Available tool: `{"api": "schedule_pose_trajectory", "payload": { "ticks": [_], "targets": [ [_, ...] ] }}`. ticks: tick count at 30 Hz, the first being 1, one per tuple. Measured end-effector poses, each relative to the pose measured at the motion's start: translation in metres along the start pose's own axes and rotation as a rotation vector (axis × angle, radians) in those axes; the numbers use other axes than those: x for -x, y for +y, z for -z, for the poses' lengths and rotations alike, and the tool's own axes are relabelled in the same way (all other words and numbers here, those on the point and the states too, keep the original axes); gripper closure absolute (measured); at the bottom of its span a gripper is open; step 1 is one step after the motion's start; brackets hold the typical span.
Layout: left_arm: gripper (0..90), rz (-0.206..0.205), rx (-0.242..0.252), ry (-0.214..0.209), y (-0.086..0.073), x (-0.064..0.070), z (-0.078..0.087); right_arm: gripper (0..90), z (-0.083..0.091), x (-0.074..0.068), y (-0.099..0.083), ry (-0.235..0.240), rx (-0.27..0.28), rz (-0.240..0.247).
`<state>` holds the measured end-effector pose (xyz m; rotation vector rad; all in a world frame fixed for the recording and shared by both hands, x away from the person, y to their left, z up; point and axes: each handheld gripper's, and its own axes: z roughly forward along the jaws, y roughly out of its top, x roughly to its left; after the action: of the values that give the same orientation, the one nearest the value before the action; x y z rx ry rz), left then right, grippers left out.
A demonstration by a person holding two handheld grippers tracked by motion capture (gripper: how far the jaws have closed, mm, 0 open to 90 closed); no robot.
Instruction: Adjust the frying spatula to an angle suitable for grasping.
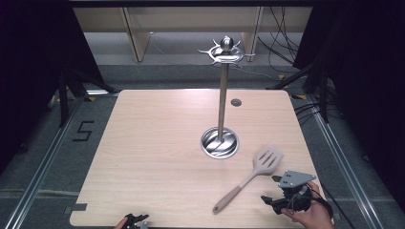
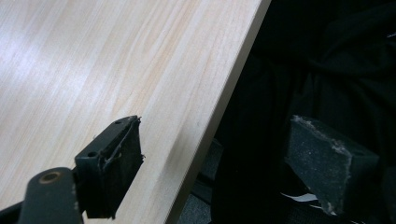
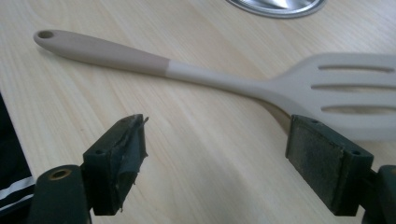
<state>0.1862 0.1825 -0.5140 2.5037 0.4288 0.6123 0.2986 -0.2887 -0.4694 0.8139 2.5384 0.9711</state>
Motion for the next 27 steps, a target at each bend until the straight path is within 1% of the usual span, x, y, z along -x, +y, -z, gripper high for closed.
{"api": "schedule_pose_trajectory", "payload": {
  "ticks": [1, 2, 3, 5, 6, 7, 8, 10, 11, 12, 13, 14, 15, 16, 17, 18, 19, 20, 22, 23, 24, 25, 26, 27],
  "targets": [
    [17.5, -0.002, 0.001, 0.004, 0.0, 0.0, 0.0, 20.9, 0.0, 0.0, 0.0, 0.0, 0.0, 0.0],
    [17.5, -0.001, 0.001, 0.0, 0.0, 0.0, 0.0, 21.1, -0.001, -0.001, 0.006, 0.016, -0.002, 0.02],
    [17.5, -0.001, 0.0, -0.003, 0.0, 0.0, 0.0, 21.1, -0.001, -0.001, 0.006, 0.016, -0.002, 0.02],
    [17.5, -0.003, -0.001, -0.005, 0.0, 0.0, 0.0, 21.3, -0.003, -0.001, 0.011, 0.024, -0.005, 0.051],
    [17.5, -0.003, -0.001, -0.005, 0.0, -0.001, 0.001, 23.1, -0.005, -0.004, 0.016, 0.033, -0.004, 0.056],
    [17.5, -0.003, -0.001, -0.005, 0.0, -0.001, 0.001, 23.1, -0.005, -0.004, 0.016, 0.033, -0.004, 0.056],
    [17.5, 0.0, -0.002, -0.004, -0.001, -0.001, 0.001, 24.2, -0.005, -0.003, 0.018, 0.052, -0.022, 0.08],
    [17.5, -0.001, -0.003, -0.004, -0.001, -0.001, 0.001, 24.7, -0.01, -0.005, 0.022, 0.055, -0.004, 0.092],
    [17.5, -0.002, -0.003, -0.005, -0.001, -0.001, 0.001, 24.9, -0.013, -0.005, 0.024, 0.058, -0.013, 0.101],
    [17.5, -0.001, -0.005, -0.011, 0.0, -0.001, 0.001, 25.6, -0.014, -0.005, 0.026, 0.074, -0.032, 0.108],
    [17.5, -0.004, -0.005, -0.026, 0.0, -0.001, 0.001, 26.5, -0.018, -0.005, 0.028, 0.079, -0.031, 0.111],
    [17.5, -0.002, 0.007, -0.02, -0.001, -0.001, 0.001, 26.8, -0.02, -0.004, 0.03, 0.088, -0.035, 0.112],
    [17.5, -0.005, -0.005, -0.028, 0.0, -0.001, 0.001, 27.3, -0.024, -0.004, 0.033, 0.086, -0.038, 0.129],
    [17.5, -0.004, -0.007, -0.026, 0.0, -0.001, 0.001, 27.6, -0.026, -0.004, 0.036, 0.099, -0.049, 0.135],
    [17.5, -0.003, 0.0, -0.015, 0.0, 0.0, 0.0, 27.8, -0.028, -0.004, 0.038, 0.107, -0.049, 0.144],
    [17.5, -0.003, -0.002, -0.005, 0.0, 0.0, 0.0, 28.1, -0.028, -0.005, 0.039, 0.108, -0.056, 0.141],
    [17.5, 0.001, 0.0, -0.007, 0.0, 0.0, 0.0, 28.2, -0.031, -0.005, 0.042, 0.117, -0.061, 0.153],
    [17.5, -0.002, -0.002, -0.005, 0.0, 0.0, 0.0, 28.3, -0.033, -0.006, 0.045, 0.117, -0.075, 0.148],
    [17.5, -0.001, 0.001, -0.005, 0.0, 0.0, 0.001, 29.3, -0.037, -0.006, 0.05, 0.137, -0.082, 0.191],
    [17.5, 0.0, 0.002, -0.005, -0.001, 0.0, 0.001, 29.4, -0.039, -0.006, 0.052, 0.136, -0.089, 0.182],
    [17.5, -0.002, -0.007, -0.01, 0.0, -0.001, 0.001, 29.6, -0.041, -0.007, 0.054, 0.144, -0.102, 0.186],
    [17.5, -0.001, -0.007, -0.011, 0.0, 0.0, 0.001, 29.9, -0.044, -0.006, 0.056, 0.151, -0.098, 0.202],
    [17.5, -0.007, -0.005, -0.03, 0.0, -0.001, 0.001, 30.7, -0.049, -0.006, 0.059, 0.152, -0.107, 0.221],
    [17.5, -0.006, -0.003, -0.029, 0.0, -0.001, 0.001, 30.7, -0.049, -0.006, 0.059, 0.152, -0.107, 0.221]
  ]
}}
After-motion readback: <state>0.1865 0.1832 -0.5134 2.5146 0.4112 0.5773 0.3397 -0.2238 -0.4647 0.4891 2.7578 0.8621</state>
